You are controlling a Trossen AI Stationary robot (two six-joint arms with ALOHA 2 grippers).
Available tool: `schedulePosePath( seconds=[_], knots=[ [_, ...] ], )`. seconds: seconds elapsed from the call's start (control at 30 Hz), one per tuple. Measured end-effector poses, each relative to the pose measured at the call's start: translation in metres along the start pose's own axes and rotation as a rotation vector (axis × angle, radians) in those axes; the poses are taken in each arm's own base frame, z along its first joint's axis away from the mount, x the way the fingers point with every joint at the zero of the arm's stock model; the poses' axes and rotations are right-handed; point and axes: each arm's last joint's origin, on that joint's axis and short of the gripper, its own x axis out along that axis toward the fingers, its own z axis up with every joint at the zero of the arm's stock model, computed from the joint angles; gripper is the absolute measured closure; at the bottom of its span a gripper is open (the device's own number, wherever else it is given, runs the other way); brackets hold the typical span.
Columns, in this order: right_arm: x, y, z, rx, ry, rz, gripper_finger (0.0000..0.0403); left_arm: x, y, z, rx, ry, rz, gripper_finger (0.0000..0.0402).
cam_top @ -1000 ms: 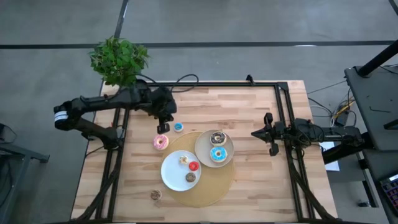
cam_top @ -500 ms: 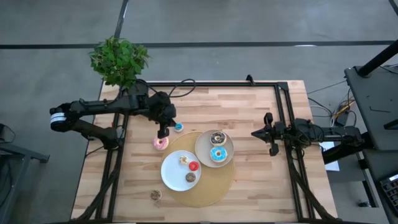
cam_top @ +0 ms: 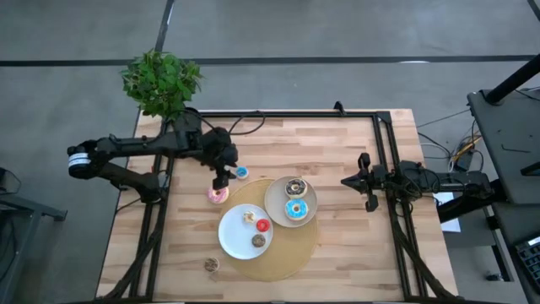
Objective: Pick & Place donuts
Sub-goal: Put the large pink donut on the gray plate
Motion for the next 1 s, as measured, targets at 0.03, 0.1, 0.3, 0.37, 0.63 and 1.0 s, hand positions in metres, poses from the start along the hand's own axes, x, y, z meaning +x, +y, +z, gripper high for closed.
schedulePosePath(
  seconds=[0.03,0.1,0.3,0.37,0.63,1.0],
  knots=[
    [0.000,0.000,0.000,0.000,0.000,0.000,0.0394,0.001,0.000,-0.001,-0.001,0.005,-0.001,0.0198],
    [0.000,0.000,0.000,-0.001,0.000,0.000,0.0394,0.003,0.000,-0.004,-0.002,0.014,-0.001,0.0178],
    [0.000,0.000,0.000,0.000,0.000,0.000,0.0394,0.004,-0.003,-0.007,0.001,0.045,-0.008,0.0159],
    [0.000,0.000,0.000,-0.003,0.000,0.000,0.0394,0.003,-0.005,-0.009,0.012,0.065,-0.020,0.0159],
    [0.000,0.000,0.000,-0.004,0.000,0.000,0.0394,-0.007,-0.018,-0.019,0.068,0.128,-0.062,0.0159],
    [0.000,0.000,0.000,0.000,0.000,0.000,0.0394,-0.015,-0.031,-0.031,0.137,0.232,-0.107,0.0159]
  ],
)
